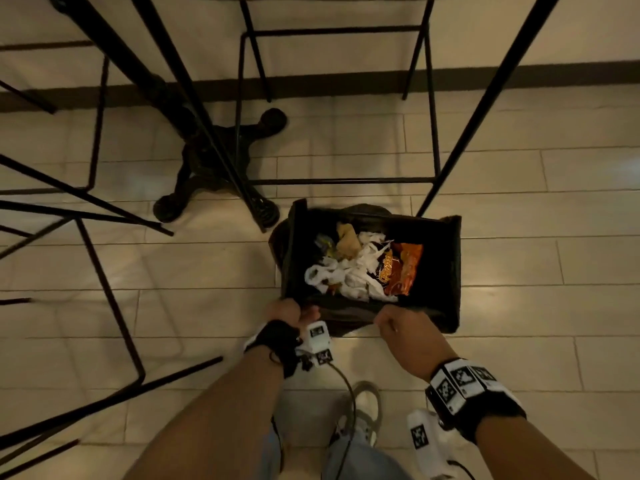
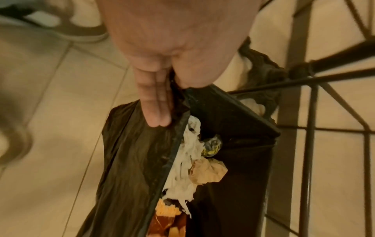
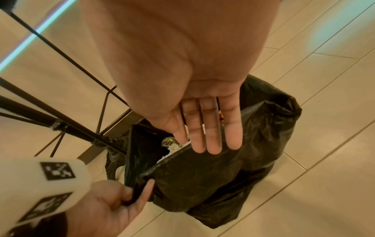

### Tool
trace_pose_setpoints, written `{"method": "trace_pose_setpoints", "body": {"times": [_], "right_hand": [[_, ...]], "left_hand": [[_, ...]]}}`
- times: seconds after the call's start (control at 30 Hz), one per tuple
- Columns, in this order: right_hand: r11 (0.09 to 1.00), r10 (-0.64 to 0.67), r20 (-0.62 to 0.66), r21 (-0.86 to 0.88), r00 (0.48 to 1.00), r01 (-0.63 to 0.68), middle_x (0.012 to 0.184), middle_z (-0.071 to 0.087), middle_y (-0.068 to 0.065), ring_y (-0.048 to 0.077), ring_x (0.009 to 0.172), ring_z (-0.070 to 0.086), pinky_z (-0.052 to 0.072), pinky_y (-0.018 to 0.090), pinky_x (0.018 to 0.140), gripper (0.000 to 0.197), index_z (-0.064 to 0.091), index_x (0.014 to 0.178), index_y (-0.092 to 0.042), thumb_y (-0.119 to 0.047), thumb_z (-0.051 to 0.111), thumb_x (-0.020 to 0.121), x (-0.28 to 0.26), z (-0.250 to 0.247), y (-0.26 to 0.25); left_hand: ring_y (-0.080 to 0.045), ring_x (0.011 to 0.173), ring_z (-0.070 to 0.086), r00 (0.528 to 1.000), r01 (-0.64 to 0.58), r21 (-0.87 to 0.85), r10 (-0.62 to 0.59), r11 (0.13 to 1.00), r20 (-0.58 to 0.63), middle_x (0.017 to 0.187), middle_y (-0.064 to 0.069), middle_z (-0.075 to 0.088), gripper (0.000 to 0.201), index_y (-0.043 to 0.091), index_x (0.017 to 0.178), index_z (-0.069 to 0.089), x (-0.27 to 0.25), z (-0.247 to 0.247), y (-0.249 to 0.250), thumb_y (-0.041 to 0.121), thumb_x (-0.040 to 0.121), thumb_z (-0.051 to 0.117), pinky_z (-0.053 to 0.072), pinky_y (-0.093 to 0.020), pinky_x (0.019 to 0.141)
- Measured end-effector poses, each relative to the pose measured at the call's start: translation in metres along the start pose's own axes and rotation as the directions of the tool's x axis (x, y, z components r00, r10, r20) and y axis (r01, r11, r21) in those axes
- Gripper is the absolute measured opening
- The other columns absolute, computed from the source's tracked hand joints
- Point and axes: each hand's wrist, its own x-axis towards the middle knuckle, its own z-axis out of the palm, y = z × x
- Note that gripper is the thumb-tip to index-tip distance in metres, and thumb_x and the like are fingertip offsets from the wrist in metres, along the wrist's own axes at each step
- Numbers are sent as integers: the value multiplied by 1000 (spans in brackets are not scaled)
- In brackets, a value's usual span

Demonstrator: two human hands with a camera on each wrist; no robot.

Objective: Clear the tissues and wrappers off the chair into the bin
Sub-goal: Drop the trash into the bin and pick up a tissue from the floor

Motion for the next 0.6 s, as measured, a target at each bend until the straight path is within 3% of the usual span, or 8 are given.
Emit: {"method": "trace_pose_setpoints", "body": {"times": [0.1, 0.13, 0.23, 0.3, 0.37, 0.43, 0.5, 0.6], "right_hand": [[1000, -20, -31, 16, 999, 20, 87, 75, 6, 25, 79, 70, 57, 44, 76, 19, 69, 99, -21, -24, 50, 101, -1, -8, -12], [1000, -24, -37, 14, 999, 25, 85, 74, 5, 23, 78, 69, 57, 42, 75, 19, 69, 100, -21, -23, 50, 102, -1, -11, -16], [1000, -14, -58, -10, 998, 14, 85, 72, 4, 24, 79, 69, 57, 41, 75, 19, 69, 102, -21, -24, 50, 102, -4, -21, -27], [999, -4, -58, -42, 998, 1, 88, 73, 6, 26, 82, 69, 57, 40, 76, 21, 70, 102, -18, -24, 49, 102, -10, -28, -36], [998, -5, -59, -58, 998, 2, 90, 74, 9, 27, 83, 69, 58, 41, 77, 21, 70, 103, -17, -23, 50, 101, -20, -34, -48], [996, -35, -36, -80, 999, 32, 90, 73, 10, 28, 82, 68, 58, 42, 76, 19, 68, 102, -16, -21, 50, 101, -37, -42, -70], [991, -77, 10, -109, 997, 78, 90, 72, 8, 25, 81, 67, 57, 42, 75, 18, 67, 101, -18, -22, 49, 102, -58, -52, -100], [968, -175, 55, -172, 983, 182, 85, 69, 2, 22, 79, 65, 56, 42, 74, 18, 63, 95, -23, -25, 47, 102, -95, -70, -167]], "left_hand": [[-34, 39, 62, 999, -45, 201, 45, 979, 4, 78, -26, 59, 41, -15, 138, 46, 9, -4, 28, 13, 111, 35, 50, -37, 31], [-35, 44, 62, 1000, -29, 251, 25, 968, 18, 78, -25, 58, 39, -14, 137, 47, 8, -6, 31, 13, 110, 38, 54, -41, 37], [-38, 80, 64, 991, -106, 369, 69, 923, 113, 94, -22, 62, 26, -2, 128, 53, -8, -15, 24, 12, 107, 47, 59, -59, 79], [-41, 107, 65, 971, -230, 552, 150, 802, 187, 112, -18, 64, 34, 2, 132, 56, -27, -25, 20, 19, 103, 53, 55, -57, 98], [-39, 117, 63, 932, -360, 669, 272, 651, 238, 125, -15, 66, 40, 7, 134, 58, -47, -35, 18, 25, 99, 55, 53, -48, 101], [-36, 122, 61, 899, -436, 702, 308, 564, 311, 134, -16, 64, 43, 8, 136, 59, -92, -54, 23, 30, 100, 54, 50, -42, 105], [-34, 118, 63, 865, -501, 652, 316, 569, 389, 131, -19, 66, 40, 5, 132, 62, -153, -78, 36, 31, 102, 53, 49, -40, 101], [-22, 95, 63, 794, -603, 492, 414, 628, 444, 108, -16, 70, 33, 2, 117, 65, -255, -132, 60, 30, 102, 56, 48, -31, 82]]}}
